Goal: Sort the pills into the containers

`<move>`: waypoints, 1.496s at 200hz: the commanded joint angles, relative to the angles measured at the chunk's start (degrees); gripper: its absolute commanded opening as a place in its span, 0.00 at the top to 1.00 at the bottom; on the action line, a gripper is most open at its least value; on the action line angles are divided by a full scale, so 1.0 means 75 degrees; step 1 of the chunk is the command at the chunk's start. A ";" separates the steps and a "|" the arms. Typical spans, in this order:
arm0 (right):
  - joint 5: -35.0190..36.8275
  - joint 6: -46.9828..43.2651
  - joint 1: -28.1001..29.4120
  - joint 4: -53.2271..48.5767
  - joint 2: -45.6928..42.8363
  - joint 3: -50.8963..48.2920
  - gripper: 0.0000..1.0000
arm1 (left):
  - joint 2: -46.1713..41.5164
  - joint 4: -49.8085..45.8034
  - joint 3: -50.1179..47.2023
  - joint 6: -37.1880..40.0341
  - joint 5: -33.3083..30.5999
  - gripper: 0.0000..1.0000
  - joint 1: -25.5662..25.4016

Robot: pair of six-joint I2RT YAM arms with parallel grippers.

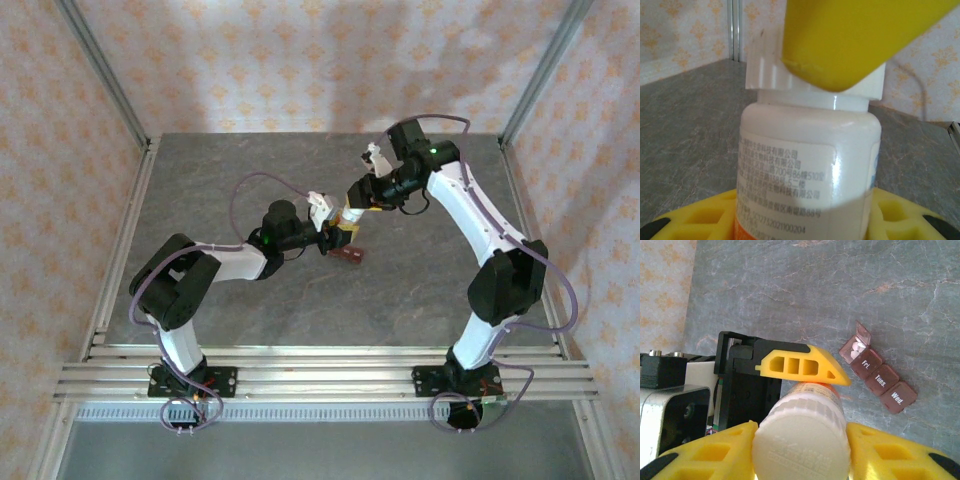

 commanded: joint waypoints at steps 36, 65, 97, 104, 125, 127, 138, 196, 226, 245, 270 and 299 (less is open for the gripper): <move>0.0314 0.0913 0.0175 0.0374 0.0074 -0.0357 0.67 | -0.0224 0.0351 0.0174 -0.0003 -0.0110 1.00 0.0046; 0.1433 0.2713 0.0476 0.0960 0.0007 -0.0863 0.64 | -0.0415 0.0490 -0.0062 0.0383 -0.0831 1.00 -0.0006; 0.1819 0.3975 0.0742 0.2122 -0.0333 -0.1796 0.64 | -0.0535 0.0536 -0.0138 0.0515 -0.1128 1.00 -0.0016; 0.1855 0.4050 0.0751 0.2238 -0.0385 -0.1884 0.64 | -0.0537 0.0500 -0.0126 0.0550 -0.1123 1.00 -0.0019; 0.1917 0.4059 0.0755 0.2215 -0.0387 -0.1838 0.63 | -0.0481 0.0473 -0.0114 0.0571 -0.1092 1.00 -0.0016; 0.1917 0.4048 0.0759 0.2209 -0.0386 -0.1823 0.63 | -0.0470 0.0478 -0.0114 0.0567 -0.1099 1.00 -0.0016; 0.1929 0.4010 0.0753 0.2146 -0.0350 -0.1747 0.62 | -0.0435 0.0491 -0.0104 0.0547 -0.1084 1.00 -0.0016; 0.1976 0.3823 0.0655 0.1527 0.0011 -0.0492 0.45 | -0.0297 0.0434 -0.0103 0.0587 -0.1058 1.00 -0.0004; 0.1541 0.3871 0.0319 0.1544 0.0060 0.0006 0.34 | -0.0244 0.0431 -0.0154 0.0575 -0.1003 1.00 0.0005; 0.1238 0.3754 0.0110 0.1490 0.0026 0.0253 0.29 | -0.0222 0.0419 -0.0171 0.0567 -0.0944 1.00 0.0018; 0.0951 0.3372 -0.0117 0.1398 -0.0122 0.0377 0.25 | -0.0193 0.0473 -0.0165 0.0517 -0.0859 1.00 0.0020; 0.0704 0.2442 -0.0383 0.1200 -0.0270 0.0356 0.24 | -0.0123 0.0573 -0.0166 0.0343 -0.0723 1.00 0.0022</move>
